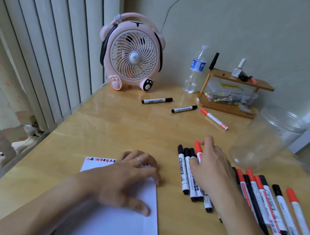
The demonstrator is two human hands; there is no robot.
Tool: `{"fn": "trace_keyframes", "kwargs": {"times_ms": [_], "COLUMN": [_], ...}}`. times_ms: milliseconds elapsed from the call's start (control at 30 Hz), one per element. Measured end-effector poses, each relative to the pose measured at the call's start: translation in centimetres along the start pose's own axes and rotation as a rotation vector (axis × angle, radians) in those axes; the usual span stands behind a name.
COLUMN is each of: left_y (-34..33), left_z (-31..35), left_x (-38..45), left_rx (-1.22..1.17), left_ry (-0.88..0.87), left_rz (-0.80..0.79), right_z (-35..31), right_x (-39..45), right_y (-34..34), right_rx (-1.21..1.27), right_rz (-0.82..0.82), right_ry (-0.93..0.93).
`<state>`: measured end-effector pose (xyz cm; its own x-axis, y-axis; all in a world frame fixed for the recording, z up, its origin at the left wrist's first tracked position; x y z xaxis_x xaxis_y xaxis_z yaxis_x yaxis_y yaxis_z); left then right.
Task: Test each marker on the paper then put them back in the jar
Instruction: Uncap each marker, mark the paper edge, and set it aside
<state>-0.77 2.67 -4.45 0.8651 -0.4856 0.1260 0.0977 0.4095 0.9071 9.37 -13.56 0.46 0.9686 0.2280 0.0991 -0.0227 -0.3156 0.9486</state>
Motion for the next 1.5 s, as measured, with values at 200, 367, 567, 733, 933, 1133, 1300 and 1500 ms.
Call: {"fn": "trace_keyframes", "kwargs": {"times_ms": [200,367,567,733,933,1133,1300,1500], "left_y": [-0.6,-1.0,2.4,5.0,3.1,3.4,3.9,3.9], "left_z": [0.2,1.1,-2.1,-11.0,-11.3,-12.4,-13.7,-13.4], "left_x": [1.5,2.5,2.0,-0.9,-0.4,-0.5,-0.7,-0.6], "left_rx": [-0.037,-0.001,-0.054,0.042,0.056,-0.008,-0.031,0.001], "left_ry": [-0.009,0.013,0.094,0.452,0.524,0.535,0.561,0.547], "left_rz": [0.071,0.055,0.257,0.39,0.253,0.336,0.399,0.409], "right_z": [1.8,2.4,2.0,-0.8,-7.6,-13.2,-14.8,-14.5], "right_x": [0.3,0.1,0.3,2.4,8.3,16.0,20.3,21.9], "right_y": [-0.5,-0.3,0.9,2.1,-1.3,-6.8,-10.3,-10.1], "right_rx": [-0.123,-0.181,-0.184,-0.097,-0.003,-0.026,-0.009,0.042], "right_rz": [-0.044,-0.083,-0.031,0.089,0.024,-0.02,-0.117,0.005], "right_ry": [-0.126,-0.198,-0.163,-0.045,0.274,0.481,0.473,0.289]}}
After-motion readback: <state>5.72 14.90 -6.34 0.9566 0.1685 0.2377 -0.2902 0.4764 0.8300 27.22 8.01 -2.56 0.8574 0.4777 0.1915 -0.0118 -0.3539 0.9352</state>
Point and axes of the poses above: each hand's wrist, its own x-axis towards the middle knuckle, its own y-axis out of the back of the hand, z = x × y, the point moved 10 cm from there along x, towards the middle knuckle, and after that the axes turned 1 degree about -z, right-handed, at the moved point
